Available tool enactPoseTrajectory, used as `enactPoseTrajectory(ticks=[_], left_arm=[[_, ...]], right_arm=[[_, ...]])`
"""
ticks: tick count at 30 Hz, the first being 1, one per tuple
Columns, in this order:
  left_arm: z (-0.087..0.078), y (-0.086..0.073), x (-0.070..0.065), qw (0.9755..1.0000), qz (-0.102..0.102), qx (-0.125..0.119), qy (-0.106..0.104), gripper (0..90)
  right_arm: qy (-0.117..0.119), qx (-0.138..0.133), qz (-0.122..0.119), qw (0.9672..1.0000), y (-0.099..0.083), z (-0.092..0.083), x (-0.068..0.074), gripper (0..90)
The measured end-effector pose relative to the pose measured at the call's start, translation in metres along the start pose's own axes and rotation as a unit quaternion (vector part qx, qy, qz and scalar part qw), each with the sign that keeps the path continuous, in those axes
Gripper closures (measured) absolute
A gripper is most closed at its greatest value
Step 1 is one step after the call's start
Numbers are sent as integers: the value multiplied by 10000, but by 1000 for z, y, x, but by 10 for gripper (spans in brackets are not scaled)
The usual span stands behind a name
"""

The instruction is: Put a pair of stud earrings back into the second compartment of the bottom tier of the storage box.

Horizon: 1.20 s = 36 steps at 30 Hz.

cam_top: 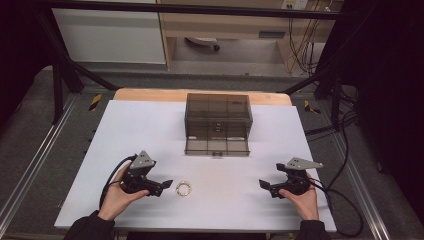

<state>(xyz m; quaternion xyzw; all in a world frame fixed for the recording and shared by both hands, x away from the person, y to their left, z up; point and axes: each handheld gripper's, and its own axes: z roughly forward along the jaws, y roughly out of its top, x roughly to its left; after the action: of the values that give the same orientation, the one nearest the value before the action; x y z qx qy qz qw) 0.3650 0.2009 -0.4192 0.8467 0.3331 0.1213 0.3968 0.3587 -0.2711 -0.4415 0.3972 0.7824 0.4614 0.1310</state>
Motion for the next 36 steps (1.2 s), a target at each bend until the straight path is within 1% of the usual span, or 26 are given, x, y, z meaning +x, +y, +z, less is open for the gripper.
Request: enactPoseTrajectory(ticks=[1, 2, 4, 5, 7, 8, 10, 11, 12, 14, 19, 23, 26, 27, 32, 36], left_arm=[[0, 0, 0, 10000, 0, 0, 0, 78], [6, 3, -4, 10000, 17, 88, -27, 82], [8, 4, -6, 9999, 32, 117, -27, 96], [14, 6, -9, 9998, 46, 166, -52, 105], [17, 7, -11, 9998, 46, 194, -68, 113], [22, 7, -16, 9996, 80, 256, -84, 144], [27, 7, -19, 9993, 136, 347, -69, 174], [27, 7, -19, 9993, 136, 347, -69, 190], [29, 8, -20, 9992, 139, 360, -63, 216], [33, 7, -22, 9990, 76, 434, -114, 262], [37, 5, -24, 9985, 104, 532, -111, 431], [38, 4, -25, 9984, 62, 548, -139, 529], [39, 4, -27, 9984, 84, 543, -145, 603], [40, 4, -28, 9982, 107, 569, -183, 630], [43, 4, -31, 9980, 112, 600, -190, 736], [43, 4, -31, 9978, 128, 633, -176, 793]], right_arm=[[2, 7, -2, 10000, 0, 0, 0, 6], [10, 5, -4, 10000, 0, 0, 0, 6], [4, 10, -10, 10000, 0, 0, 0, 6], [-6, 21, 0, 10000, 0, -1, 0, 6], [-8, 23, -7, 10000, 0, 0, 0, 6], [-7, 24, -13, 10000, 0, 0, 0, 6], [-5, 26, -21, 10000, 0, 0, 0, 7], [-6, 32, -11, 10000, 0, 0, 0, 6], [-2, 36, -9, 10000, 0, 0, 0, 6], [-8, 40, -15, 10000, 0, 1, 0, 6], [-17, 45, -15, 10000, 0, 0, 0, 6], [-13, 72, -23, 10000, 0, 1, 0, 6], [-26, 72, -35, 10000, -1, 1, 0, 6], [-28, 69, -18, 10000, 0, 1, 0, 6], [-30, 65, -24, 10000, 0, 1, 0, 6], [-34, 69, -29, 10000, 0, 1, 0, 6]])
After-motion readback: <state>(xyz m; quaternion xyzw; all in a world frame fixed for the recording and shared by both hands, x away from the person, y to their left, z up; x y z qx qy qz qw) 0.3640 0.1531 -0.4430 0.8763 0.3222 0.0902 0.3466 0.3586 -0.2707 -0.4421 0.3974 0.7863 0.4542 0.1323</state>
